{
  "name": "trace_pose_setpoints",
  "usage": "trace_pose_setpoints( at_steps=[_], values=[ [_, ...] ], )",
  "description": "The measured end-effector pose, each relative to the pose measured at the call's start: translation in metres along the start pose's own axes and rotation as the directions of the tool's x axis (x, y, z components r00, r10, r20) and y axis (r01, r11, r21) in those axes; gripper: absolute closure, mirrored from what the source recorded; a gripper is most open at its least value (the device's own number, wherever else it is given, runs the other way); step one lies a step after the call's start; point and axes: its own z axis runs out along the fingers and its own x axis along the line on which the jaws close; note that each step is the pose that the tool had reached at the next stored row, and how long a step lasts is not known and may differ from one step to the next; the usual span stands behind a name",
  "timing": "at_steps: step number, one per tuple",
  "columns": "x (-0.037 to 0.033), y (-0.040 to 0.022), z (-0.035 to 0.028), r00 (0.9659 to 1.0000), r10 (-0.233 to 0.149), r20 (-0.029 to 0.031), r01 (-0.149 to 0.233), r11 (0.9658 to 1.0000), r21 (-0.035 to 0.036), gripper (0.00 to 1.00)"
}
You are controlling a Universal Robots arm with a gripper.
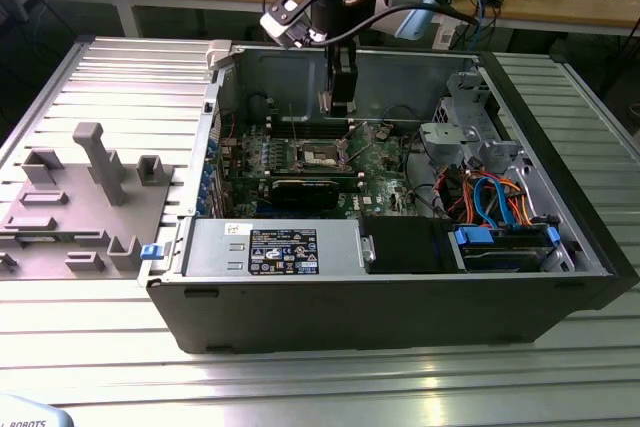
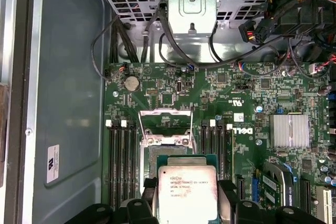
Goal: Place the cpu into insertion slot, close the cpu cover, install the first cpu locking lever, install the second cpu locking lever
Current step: 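Place the cpu into insertion slot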
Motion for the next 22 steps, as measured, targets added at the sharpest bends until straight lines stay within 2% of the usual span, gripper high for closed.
trace_pose_setpoints(
  at_steps=[22],
  values=[
    [-0.0001, -0.0003, 0.0055, 1.0000, 0.000, 0.0000, 0.000, 1.0000, 0.0000, 0.46]
  ],
)
